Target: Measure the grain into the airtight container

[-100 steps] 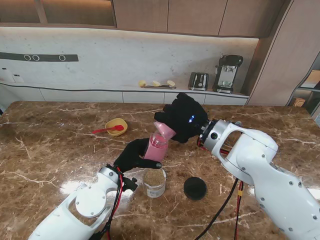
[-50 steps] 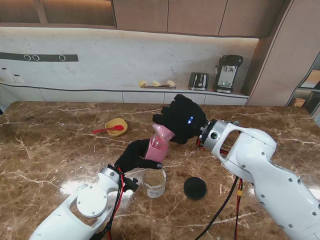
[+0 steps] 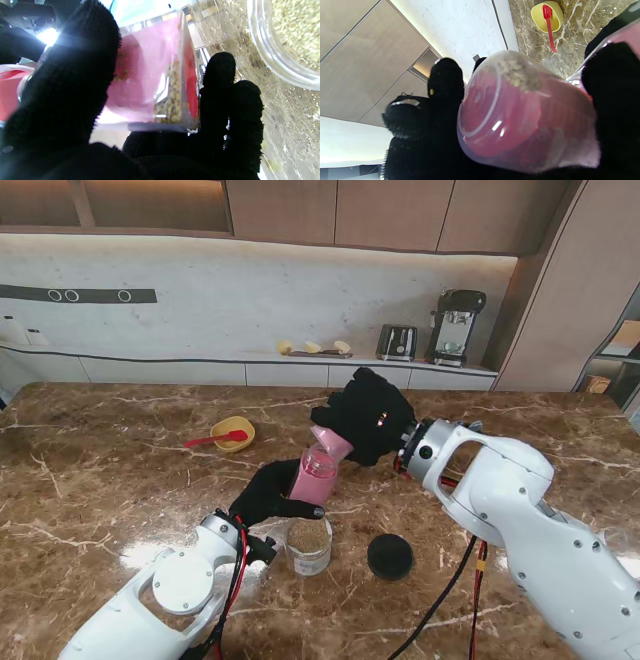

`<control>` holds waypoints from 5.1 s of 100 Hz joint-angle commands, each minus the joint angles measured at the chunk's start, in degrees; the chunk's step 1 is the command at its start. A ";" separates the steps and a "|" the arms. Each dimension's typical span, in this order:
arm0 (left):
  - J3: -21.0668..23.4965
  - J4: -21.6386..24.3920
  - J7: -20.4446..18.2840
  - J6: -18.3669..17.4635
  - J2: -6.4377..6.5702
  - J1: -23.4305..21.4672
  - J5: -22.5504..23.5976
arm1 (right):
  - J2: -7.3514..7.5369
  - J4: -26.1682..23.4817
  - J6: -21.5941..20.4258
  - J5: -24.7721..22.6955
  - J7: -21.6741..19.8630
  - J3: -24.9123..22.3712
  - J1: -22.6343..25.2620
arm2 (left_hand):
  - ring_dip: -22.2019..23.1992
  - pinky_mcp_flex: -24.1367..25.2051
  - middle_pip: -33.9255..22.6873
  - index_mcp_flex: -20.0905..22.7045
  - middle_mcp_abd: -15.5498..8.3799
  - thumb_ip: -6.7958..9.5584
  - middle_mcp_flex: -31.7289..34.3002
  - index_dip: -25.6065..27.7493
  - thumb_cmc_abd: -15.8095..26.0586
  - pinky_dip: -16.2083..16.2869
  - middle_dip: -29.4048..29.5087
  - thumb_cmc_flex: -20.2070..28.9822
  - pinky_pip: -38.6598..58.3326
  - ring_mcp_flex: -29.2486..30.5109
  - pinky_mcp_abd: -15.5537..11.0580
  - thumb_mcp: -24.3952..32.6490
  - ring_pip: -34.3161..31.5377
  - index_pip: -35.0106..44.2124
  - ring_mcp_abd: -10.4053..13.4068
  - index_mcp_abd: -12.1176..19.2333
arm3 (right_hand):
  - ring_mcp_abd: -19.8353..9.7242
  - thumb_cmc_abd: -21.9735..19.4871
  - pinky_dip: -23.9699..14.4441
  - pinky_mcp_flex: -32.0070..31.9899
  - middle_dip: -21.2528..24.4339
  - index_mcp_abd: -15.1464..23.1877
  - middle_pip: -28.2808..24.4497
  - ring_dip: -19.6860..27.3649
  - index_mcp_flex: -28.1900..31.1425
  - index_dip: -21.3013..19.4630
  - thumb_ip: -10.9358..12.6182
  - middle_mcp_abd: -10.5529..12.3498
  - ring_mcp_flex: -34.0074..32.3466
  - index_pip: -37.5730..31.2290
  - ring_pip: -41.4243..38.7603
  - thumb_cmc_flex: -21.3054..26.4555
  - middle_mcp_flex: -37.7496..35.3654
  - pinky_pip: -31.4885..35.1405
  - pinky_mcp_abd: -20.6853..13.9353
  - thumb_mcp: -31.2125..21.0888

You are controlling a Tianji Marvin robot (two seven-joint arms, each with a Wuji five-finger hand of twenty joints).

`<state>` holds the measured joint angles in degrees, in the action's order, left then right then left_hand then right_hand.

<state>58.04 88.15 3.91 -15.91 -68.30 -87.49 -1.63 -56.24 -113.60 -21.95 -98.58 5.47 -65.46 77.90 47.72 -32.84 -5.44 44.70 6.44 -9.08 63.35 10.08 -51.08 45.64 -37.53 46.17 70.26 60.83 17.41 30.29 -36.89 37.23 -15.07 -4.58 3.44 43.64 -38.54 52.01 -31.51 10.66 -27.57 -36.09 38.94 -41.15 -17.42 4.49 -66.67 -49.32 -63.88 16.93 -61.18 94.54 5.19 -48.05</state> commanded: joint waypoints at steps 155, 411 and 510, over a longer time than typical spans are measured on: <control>0.07 1.36 -0.25 1.79 -0.40 0.30 -1.18 | 1.10 -1.34 0.95 -6.00 0.91 1.59 -0.99 | 3.11 -1.81 -5.99 11.07 -1.23 1.53 5.69 1.08 16.88 3.82 -1.93 11.04 3.80 3.49 -1.36 11.27 -5.08 14.08 2.30 10.01 | -16.79 -5.77 -5.93 -0.99 -2.40 7.44 0.44 -1.27 5.10 5.81 0.58 1.75 -1.40 0.56 -6.29 10.13 1.74 3.98 -9.71 -12.54; 0.27 0.83 1.39 -0.05 -0.62 0.39 0.22 | -0.23 -0.81 4.04 0.27 2.69 -1.02 1.63 | 4.68 -0.52 -6.04 10.83 -2.07 1.42 5.21 1.57 17.47 5.98 -2.18 11.14 4.03 2.73 -1.20 11.04 -5.63 14.12 2.38 11.16 | -17.16 -5.42 -12.11 -4.46 -2.51 8.53 1.50 -1.81 5.86 5.98 0.67 1.93 1.93 0.50 -4.77 10.70 4.48 0.84 -9.45 -12.51; 0.71 0.69 1.77 -1.64 -0.60 -0.40 0.15 | -6.10 3.69 14.50 45.57 -2.32 -10.29 10.22 | 4.93 -0.27 -6.11 11.00 -2.67 1.48 5.46 1.85 17.49 6.42 -2.25 11.07 3.76 2.54 -1.52 10.91 -5.53 14.58 2.41 12.07 | -16.09 -5.27 -12.26 -5.49 -2.42 7.75 0.98 -1.83 7.18 6.29 0.50 1.61 1.84 -0.63 -4.38 10.26 4.00 -1.11 -7.92 -13.51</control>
<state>58.75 88.84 5.54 -17.34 -68.75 -87.55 -1.51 -61.81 -110.74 -8.68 -53.75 3.90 -74.94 86.69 52.14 -33.66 -5.98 44.70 6.86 -9.64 63.36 10.14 -51.03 50.48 -37.59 46.22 71.66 61.97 18.08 30.29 -40.12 37.38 -15.24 -5.02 0.34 46.09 -49.28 47.55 -34.37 13.67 -26.20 -36.91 40.14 -35.18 -17.41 6.08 -63.57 -47.96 -65.94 17.06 -57.55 93.50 1.56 -48.73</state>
